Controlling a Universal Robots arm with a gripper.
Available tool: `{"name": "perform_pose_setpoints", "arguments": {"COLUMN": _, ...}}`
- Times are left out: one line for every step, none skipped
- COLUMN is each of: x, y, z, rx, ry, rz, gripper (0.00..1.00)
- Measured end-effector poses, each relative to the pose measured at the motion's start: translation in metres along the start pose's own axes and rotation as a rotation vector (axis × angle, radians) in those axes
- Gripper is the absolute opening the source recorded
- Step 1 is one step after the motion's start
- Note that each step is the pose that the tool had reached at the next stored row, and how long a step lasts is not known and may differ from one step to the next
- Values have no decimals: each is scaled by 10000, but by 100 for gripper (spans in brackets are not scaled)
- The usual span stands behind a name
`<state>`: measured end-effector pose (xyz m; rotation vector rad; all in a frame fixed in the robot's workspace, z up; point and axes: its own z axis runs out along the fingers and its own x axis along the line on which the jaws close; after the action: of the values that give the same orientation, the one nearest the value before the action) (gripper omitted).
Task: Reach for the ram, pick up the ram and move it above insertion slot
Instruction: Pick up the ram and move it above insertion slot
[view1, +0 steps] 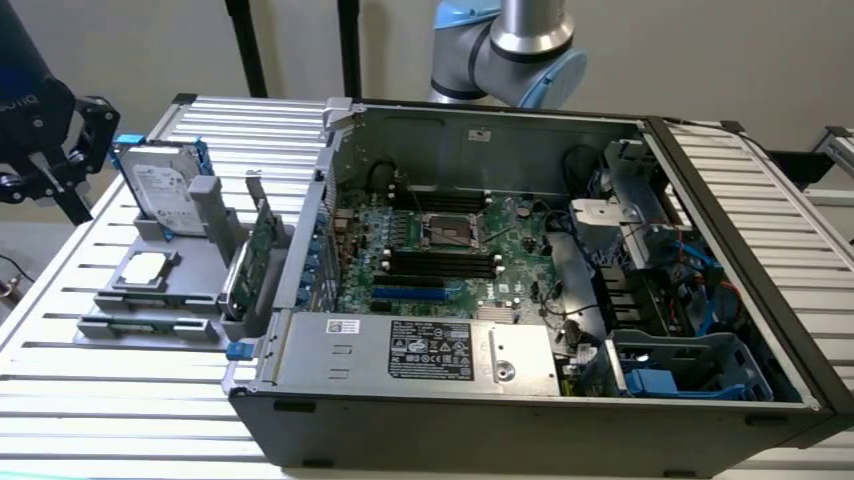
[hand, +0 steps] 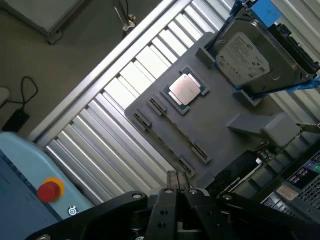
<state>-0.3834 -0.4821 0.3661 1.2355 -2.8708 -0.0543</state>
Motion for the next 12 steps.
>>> {"name": "perform_pose_setpoints", "arguments": {"x": 0, "y": 0, "z": 0, "rx": 0, "ry": 8, "rz": -180, "gripper": 11}}
{"name": "perform_pose_setpoints", "arguments": {"x": 0, "y": 0, "z": 1, "rx": 0, "ry": 15, "rz": -360, "gripper": 11}}
{"name": "perform_pose_setpoints", "arguments": {"x": 0, "y": 0, "z": 2, "rx": 0, "ry": 22, "rz": -545, "gripper": 11}}
{"name": "perform_pose_setpoints", "arguments": {"x": 0, "y": 0, "z": 3, "rx": 0, "ry": 28, "rz": -718, "gripper": 11}}
{"name": "perform_pose_setpoints", "arguments": {"x": 0, "y": 1, "z": 4, "rx": 1, "ry": 36, "rz": -898, "gripper": 11}}
{"name": "perform_pose_setpoints", "arguments": {"x": 0, "y": 0, "z": 4, "rx": 1, "ry": 43, "rz": -1093, "gripper": 11}}
{"name": "perform_pose_setpoints", "arguments": {"x": 0, "y": 0, "z": 5, "rx": 1, "ry": 50, "rz": -1274, "gripper": 11}}
{"name": "perform_pose_setpoints", "arguments": {"x": 0, "y": 0, "z": 6, "rx": 1, "ry": 57, "rz": -1454, "gripper": 11}}
{"name": "perform_pose_setpoints", "arguments": {"x": 0, "y": 0, "z": 7, "rx": 1, "ry": 63, "rz": -1632, "gripper": 11}}
{"name": "perform_pose_setpoints", "arguments": {"x": 0, "y": 0, "z": 8, "rx": 1, "ry": 71, "rz": -1814, "gripper": 11}}
{"name": "perform_pose_setpoints", "arguments": {"x": 0, "y": 0, "z": 9, "rx": 1, "ry": 78, "rz": -1992, "gripper": 11}}
{"name": "perform_pose_setpoints", "arguments": {"x": 0, "y": 0, "z": 10, "rx": 1, "ry": 85, "rz": -2172, "gripper": 11}}
